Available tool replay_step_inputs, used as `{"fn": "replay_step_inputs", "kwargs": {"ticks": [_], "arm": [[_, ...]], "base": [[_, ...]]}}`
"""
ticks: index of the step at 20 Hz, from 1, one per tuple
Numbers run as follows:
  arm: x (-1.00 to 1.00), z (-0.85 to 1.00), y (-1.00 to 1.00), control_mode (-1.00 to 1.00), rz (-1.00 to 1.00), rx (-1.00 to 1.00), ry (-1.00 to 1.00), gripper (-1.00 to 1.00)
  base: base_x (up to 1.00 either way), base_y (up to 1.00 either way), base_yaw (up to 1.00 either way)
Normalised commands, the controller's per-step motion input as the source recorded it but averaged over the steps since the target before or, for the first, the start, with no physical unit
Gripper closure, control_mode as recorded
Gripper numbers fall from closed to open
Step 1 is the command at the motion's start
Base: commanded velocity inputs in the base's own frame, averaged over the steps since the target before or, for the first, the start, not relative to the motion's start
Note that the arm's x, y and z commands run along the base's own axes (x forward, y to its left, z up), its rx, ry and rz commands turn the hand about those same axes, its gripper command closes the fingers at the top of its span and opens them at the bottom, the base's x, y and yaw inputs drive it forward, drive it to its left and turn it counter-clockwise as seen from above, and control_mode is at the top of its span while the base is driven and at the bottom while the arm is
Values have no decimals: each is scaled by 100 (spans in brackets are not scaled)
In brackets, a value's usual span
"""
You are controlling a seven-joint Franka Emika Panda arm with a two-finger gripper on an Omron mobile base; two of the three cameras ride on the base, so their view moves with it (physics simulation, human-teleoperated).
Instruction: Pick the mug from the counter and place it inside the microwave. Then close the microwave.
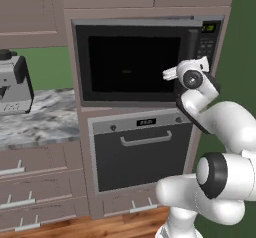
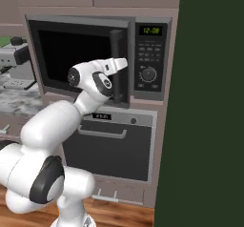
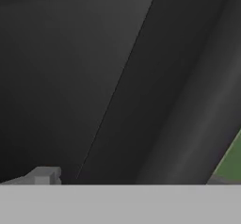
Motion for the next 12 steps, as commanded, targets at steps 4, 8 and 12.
{"fn": "replay_step_inputs", "kwargs": {"ticks": [4, 8, 12], "arm": [[27, 23, 0, -100, 10, 5, 12, -100], [23, 29, 0, -100, 9, 5, 10, -100], [19, 25, 0, -100, 9, 7, 6, -100]], "base": [[0, 0, 0], [0, 0, 0], [0, 0, 0]]}}
